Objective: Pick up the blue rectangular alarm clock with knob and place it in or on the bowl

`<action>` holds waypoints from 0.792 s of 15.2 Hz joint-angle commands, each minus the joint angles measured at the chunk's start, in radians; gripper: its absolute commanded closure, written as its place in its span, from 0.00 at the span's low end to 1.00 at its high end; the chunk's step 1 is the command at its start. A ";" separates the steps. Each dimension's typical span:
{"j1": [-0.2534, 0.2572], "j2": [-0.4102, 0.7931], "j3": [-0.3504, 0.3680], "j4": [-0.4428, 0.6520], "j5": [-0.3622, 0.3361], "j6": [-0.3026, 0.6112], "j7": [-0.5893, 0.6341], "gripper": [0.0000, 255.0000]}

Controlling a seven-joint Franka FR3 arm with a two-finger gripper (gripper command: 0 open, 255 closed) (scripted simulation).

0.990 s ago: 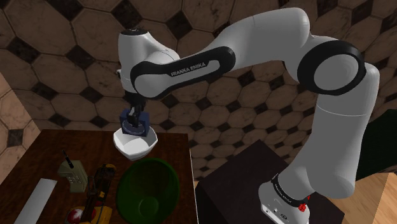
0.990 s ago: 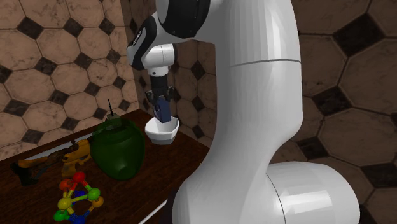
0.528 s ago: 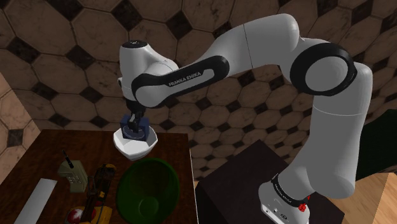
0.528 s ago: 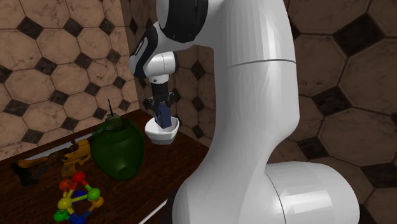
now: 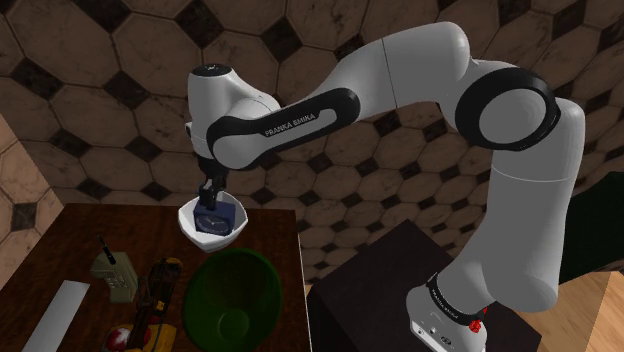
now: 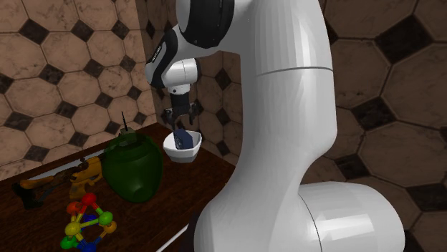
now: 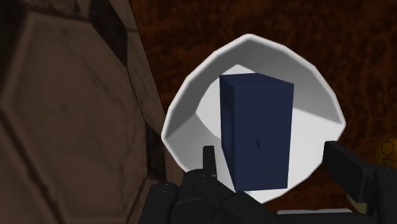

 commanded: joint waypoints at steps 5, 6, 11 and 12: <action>-0.002 -0.017 0.004 0.010 0.007 -0.026 -0.004 0.00; -0.004 -0.033 0.007 0.021 0.013 -0.052 -0.008 0.00; -0.007 -0.059 0.013 0.044 0.024 -0.100 -0.015 0.00; -0.007 -0.059 0.013 0.044 0.024 -0.100 -0.015 0.00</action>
